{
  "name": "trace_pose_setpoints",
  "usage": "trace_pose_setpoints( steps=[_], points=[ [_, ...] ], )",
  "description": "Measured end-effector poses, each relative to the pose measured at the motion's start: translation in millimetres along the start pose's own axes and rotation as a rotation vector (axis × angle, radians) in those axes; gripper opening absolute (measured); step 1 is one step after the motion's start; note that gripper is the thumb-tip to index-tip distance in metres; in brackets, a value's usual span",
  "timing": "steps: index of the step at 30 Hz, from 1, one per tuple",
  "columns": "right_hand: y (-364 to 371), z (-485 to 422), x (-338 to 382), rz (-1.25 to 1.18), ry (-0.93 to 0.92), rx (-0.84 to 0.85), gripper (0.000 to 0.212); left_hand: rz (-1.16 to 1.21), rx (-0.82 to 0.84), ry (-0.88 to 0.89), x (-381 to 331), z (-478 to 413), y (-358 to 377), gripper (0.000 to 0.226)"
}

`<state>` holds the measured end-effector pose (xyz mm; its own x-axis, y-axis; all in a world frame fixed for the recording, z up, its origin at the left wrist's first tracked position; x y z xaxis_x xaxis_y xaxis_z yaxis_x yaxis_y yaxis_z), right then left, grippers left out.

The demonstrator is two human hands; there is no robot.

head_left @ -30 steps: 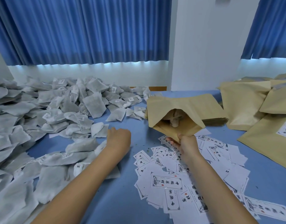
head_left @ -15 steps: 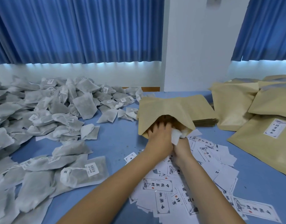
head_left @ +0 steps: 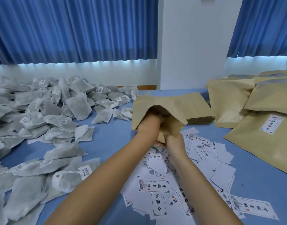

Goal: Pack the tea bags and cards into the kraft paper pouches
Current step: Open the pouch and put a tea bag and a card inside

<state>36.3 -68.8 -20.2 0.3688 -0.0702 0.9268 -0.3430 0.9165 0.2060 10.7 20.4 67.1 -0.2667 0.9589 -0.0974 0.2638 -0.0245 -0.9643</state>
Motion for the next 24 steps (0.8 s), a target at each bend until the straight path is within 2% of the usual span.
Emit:
trace_pose_setpoints(
  steps=[2, 4, 5, 6, 8, 9, 11, 15, 19, 20, 24],
  points=[
    [-13.4, -9.2, -7.4, -0.039, 0.078, -0.038, 0.023, -0.153, -0.063, 0.263, -38.4, 21.8, -10.7, 0.027],
    [-18.6, -13.1, -10.8, -0.033, 0.105, -0.04, 0.027, -0.042, -0.02, 0.4, -53.5, 46.3, -2.8, 0.013],
    [-18.6, -14.9, -11.8, -0.056, 0.108, -0.024, 0.027, 0.079, 0.055, 0.41, -51.1, 59.2, 4.2, 0.01],
    [-16.7, -15.8, -12.1, -0.107, 0.113, 0.004, 0.023, 0.159, 0.182, 0.393, -46.0, 68.3, 14.2, 0.018],
    [-12.3, -17.9, -14.0, -0.202, 0.144, 0.058, 0.02, 0.154, 0.524, 0.353, -30.2, 90.4, 43.0, 0.047],
    [-10.0, -18.5, -14.9, -0.224, 0.152, 0.081, 0.021, 0.133, 0.642, 0.337, -22.5, 99.7, 53.8, 0.056],
    [-8.0, -19.6, -16.3, -0.244, 0.154, 0.113, 0.023, 0.125, 0.706, 0.375, -19.2, 109.2, 65.3, 0.054],
    [-7.5, -21.9, -18.1, -0.227, 0.154, 0.12, 0.023, 0.28, 0.639, 0.402, -24.5, 108.8, 71.4, 0.039],
    [-7.8, -19.3, -15.6, -0.205, 0.166, 0.105, 0.021, 0.33, 0.435, 0.403, -19.9, 88.5, 47.4, 0.014],
    [-9.5, -18.5, -15.4, -0.19, 0.172, 0.095, 0.02, 0.362, 0.385, 0.389, -17.5, 83.5, 39.2, 0.013],
    [-14.8, -17.2, -10.8, -0.131, 0.125, 0.075, 0.017, 0.491, 0.183, 0.282, -6.3, 64.5, 3.0, 0.034]
  ],
)
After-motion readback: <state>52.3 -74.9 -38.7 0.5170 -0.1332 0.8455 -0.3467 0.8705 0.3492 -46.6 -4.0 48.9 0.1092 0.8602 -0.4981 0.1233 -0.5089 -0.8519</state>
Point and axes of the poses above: each hand's wrist, its own z-axis away from the middle knuckle, its own y-axis out of the palm, x = y × z, the point moved 9 cm from there along -z, towards the middle knuckle, and after that the axes turned 13 degrees about y, right-handed, at the moved point
